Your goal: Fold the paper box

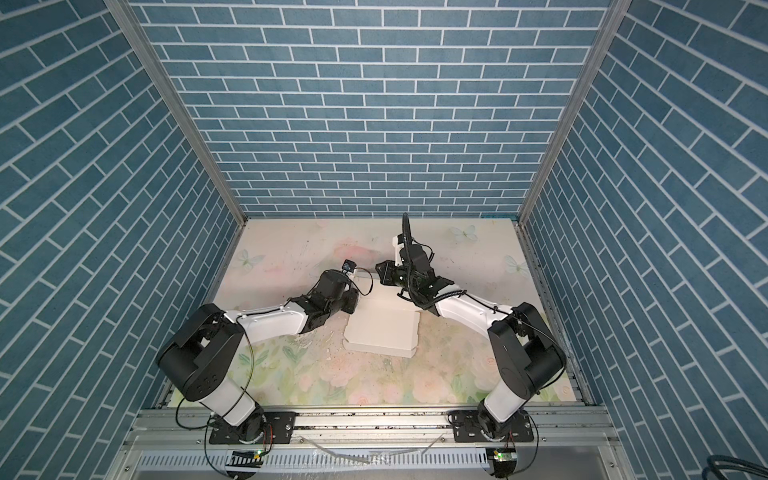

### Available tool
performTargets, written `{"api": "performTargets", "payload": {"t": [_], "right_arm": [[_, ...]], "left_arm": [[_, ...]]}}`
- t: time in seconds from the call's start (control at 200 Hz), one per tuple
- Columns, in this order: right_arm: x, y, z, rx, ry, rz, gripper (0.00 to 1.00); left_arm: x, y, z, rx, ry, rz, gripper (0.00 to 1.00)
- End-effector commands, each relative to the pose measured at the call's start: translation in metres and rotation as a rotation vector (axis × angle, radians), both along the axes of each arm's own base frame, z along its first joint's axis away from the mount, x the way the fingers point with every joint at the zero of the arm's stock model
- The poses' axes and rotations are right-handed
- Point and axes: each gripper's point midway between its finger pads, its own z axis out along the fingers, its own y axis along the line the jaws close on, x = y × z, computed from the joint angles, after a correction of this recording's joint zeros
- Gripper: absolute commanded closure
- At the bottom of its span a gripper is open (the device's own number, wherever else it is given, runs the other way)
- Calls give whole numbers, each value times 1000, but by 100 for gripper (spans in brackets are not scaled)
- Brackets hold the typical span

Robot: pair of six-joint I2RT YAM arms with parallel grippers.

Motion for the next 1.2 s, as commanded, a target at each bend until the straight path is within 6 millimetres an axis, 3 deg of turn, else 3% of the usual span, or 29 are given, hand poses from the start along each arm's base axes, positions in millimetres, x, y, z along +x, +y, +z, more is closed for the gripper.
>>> {"api": "performTargets", "payload": {"t": [0.0, 0.29, 0.64, 1.195], "right_arm": [[4, 7, 22, 20, -45, 7, 81], [3, 9, 20, 11, -41, 6, 82], [1, 7, 16, -2, -29, 2, 82], [-1, 5, 1, -24, 4, -9, 85]], "left_arm": [[0, 7, 23, -43, -66, 34, 62], [-6, 9, 46, -113, -134, 26, 63], [4, -6, 32, -160, -136, 13, 64], [18, -2, 33, -160, -186, 72, 71]]}}
